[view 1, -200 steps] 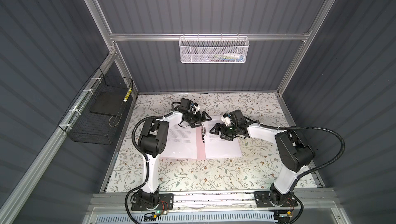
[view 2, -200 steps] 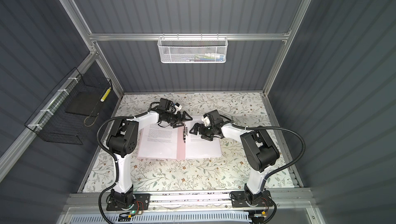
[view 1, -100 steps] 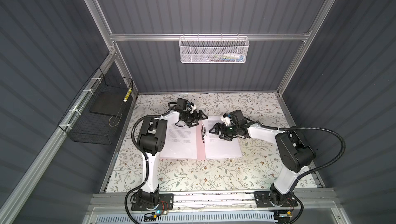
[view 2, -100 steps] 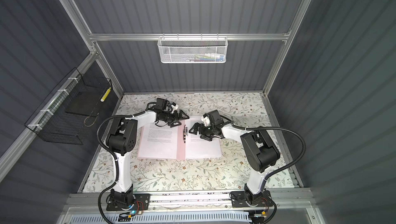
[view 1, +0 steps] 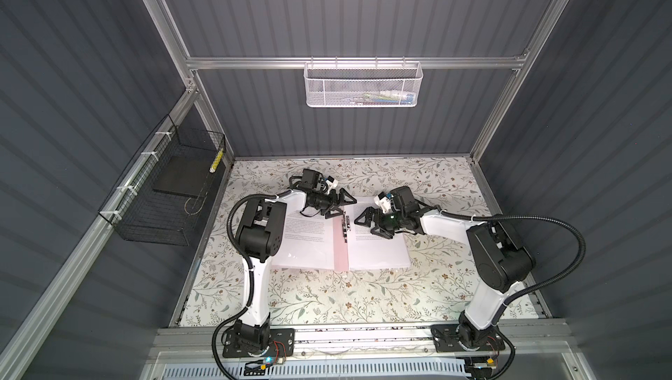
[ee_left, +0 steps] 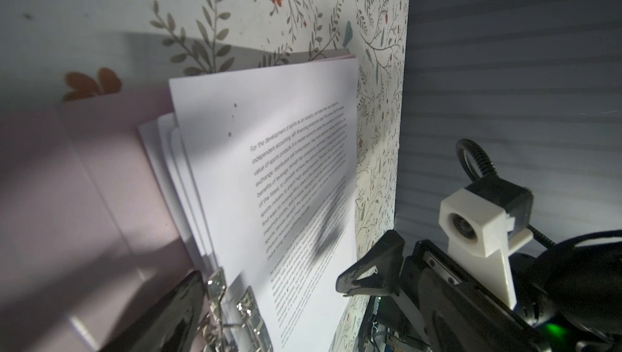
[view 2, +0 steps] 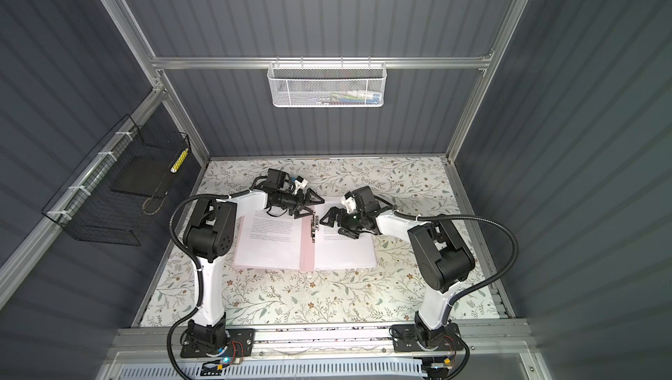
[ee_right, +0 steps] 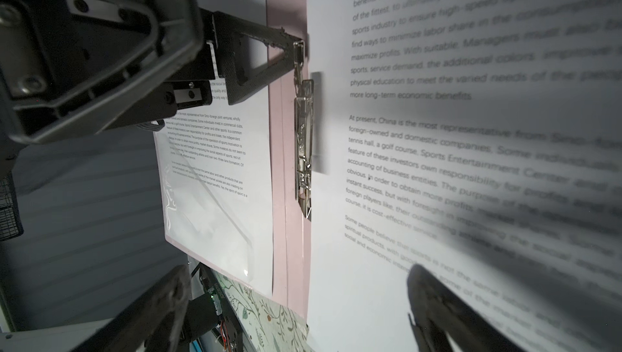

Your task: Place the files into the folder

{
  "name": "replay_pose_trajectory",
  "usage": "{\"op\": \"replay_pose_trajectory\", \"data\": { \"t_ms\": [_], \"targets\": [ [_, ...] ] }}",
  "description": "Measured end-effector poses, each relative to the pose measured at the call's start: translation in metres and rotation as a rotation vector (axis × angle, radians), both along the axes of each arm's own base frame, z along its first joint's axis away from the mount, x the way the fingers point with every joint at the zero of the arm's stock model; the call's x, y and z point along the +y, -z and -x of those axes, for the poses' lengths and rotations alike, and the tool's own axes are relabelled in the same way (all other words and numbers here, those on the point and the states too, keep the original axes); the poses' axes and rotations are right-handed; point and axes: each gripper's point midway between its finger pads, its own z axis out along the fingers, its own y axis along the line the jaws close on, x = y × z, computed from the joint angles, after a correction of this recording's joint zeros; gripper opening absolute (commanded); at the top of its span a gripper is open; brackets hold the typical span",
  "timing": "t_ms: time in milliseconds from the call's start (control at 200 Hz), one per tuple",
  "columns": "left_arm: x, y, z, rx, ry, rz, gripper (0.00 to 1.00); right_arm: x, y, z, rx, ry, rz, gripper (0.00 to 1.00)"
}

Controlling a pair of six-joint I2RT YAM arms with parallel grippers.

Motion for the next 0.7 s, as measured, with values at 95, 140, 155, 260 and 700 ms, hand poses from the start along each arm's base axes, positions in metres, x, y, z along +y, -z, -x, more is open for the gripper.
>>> {"op": "replay_pose_trajectory", "data": {
  "t_ms": [95, 140, 155, 260, 700],
  "targets": [
    [-0.001, 0.0, 0.003, 0.011, 0.007, 0.021, 1.0, 0.001, 0.0, 0.0, 0.003, -0.002, -0.007, 0.99],
    [-0.002, 0.0, 0.005, 0.018, 0.009, 0.029, 1.0, 0.001, 0.0, 0.0, 0.006, -0.004, -0.009, 0.99],
    [-0.002, 0.0, 0.005, 0.02, 0.01, 0.032, 1.0, 0.002, 0.001, 0.0, 0.007, -0.005, -0.01, 0.99],
    [-0.002, 0.002, 0.01, 0.032, 0.012, 0.046, 1.0, 0.002, 0.002, -0.001, 0.008, -0.004, -0.015, 0.99],
    [-0.003, -0.02, 0.02, 0.027, 0.005, 0.125, 1.0, -0.001, 0.003, -0.003, 0.01, 0.008, -0.021, 0.99]
  ]
}}
